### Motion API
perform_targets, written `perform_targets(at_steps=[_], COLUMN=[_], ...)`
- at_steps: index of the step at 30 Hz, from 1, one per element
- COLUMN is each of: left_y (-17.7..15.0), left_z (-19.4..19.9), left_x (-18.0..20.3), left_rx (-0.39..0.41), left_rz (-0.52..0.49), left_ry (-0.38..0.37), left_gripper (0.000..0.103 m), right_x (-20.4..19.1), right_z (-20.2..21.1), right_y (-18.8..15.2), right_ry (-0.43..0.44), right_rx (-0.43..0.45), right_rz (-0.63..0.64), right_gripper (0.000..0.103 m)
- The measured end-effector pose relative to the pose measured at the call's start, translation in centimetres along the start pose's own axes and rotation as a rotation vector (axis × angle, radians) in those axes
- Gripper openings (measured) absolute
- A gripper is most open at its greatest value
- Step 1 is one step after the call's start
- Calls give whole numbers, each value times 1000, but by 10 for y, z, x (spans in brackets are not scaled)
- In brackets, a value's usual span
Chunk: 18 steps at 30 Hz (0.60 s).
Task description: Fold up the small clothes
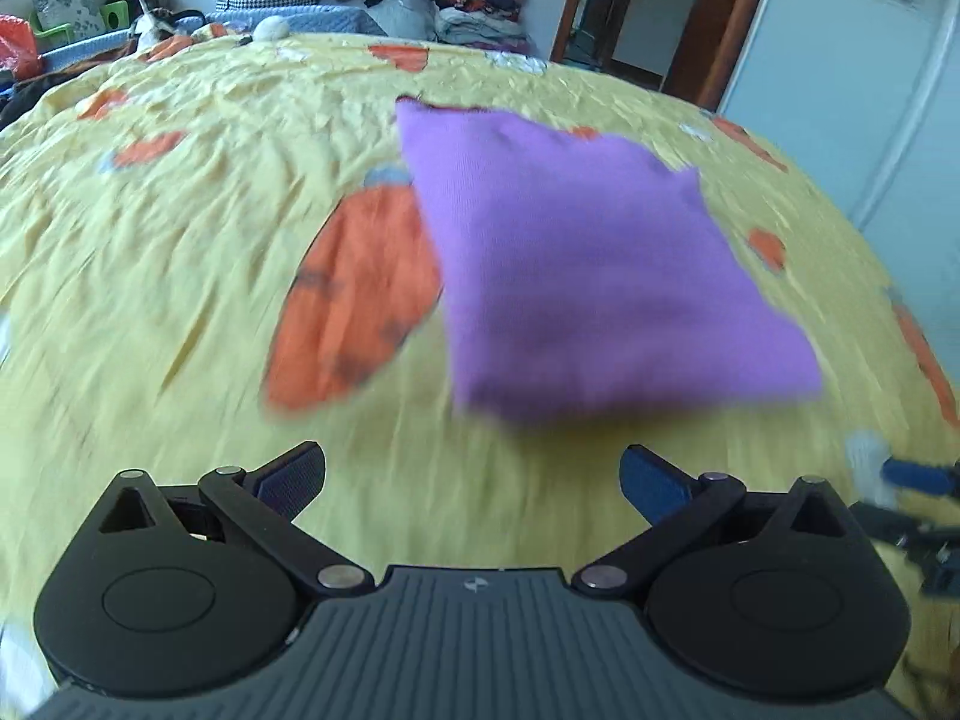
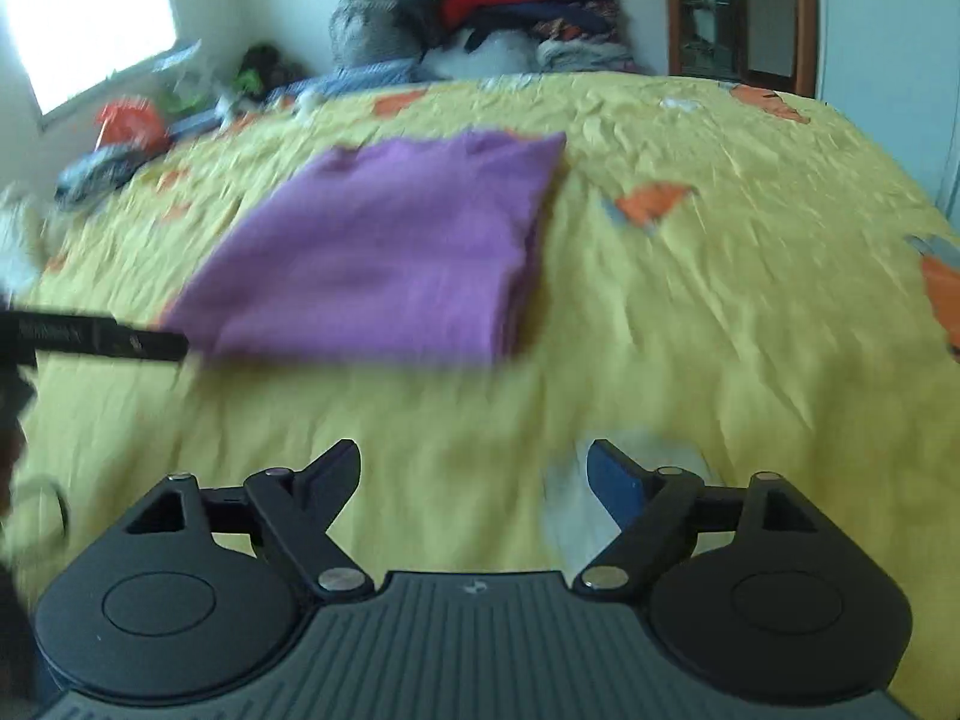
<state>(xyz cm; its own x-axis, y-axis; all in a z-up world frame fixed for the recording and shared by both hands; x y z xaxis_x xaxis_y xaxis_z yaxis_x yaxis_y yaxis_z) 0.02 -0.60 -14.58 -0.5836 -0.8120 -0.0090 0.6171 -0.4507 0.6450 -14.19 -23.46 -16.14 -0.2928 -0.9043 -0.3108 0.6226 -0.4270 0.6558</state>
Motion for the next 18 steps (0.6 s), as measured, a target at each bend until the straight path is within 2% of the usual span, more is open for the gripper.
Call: perform_targets(at_steps=[2, 5, 8, 10, 14, 18], left_y=[-22, -34, -22, -9, 4, 7], left_z=[12, 10, -2, -11, -32, -40], left_x=[-1, 0, 7, 14, 23, 25], left_rx=[-2, -4, 14, 38, 22, 26], left_rz=[-2, 8, 6, 9, -5, -16], left_ry=[-1, 22, 53, 38, 88, 140], left_gripper=[103, 103, 103, 103, 103, 103], right_x=[2, -9, -23, -25, -23, -28], right_z=[15, 14, -11, -31, -61, -68], right_y=[-16, -22, -12, -1, 18, 21], right_ry=[-20, -16, -52, -103, -105, -94], right_rx=[9, 33, 48, 68, 72, 78], right_rz=[21, 77, 107, 118, 60, 52], right_gripper=[91, 93, 93, 93, 93, 93])
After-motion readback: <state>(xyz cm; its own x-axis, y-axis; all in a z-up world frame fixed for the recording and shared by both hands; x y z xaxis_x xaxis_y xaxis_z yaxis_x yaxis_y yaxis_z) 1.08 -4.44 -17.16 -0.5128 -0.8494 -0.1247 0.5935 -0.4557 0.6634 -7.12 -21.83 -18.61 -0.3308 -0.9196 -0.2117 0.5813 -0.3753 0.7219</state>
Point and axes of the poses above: each gripper's, at about its wrist camera, not at the fingertips, and z roughly against the way its jaws point, x to its right, y to its top, the point moved 10 cm from there along -z, roughly the way its jaws point, and after that the axes turned 13 degrees about -z, right-handed, at the moved point
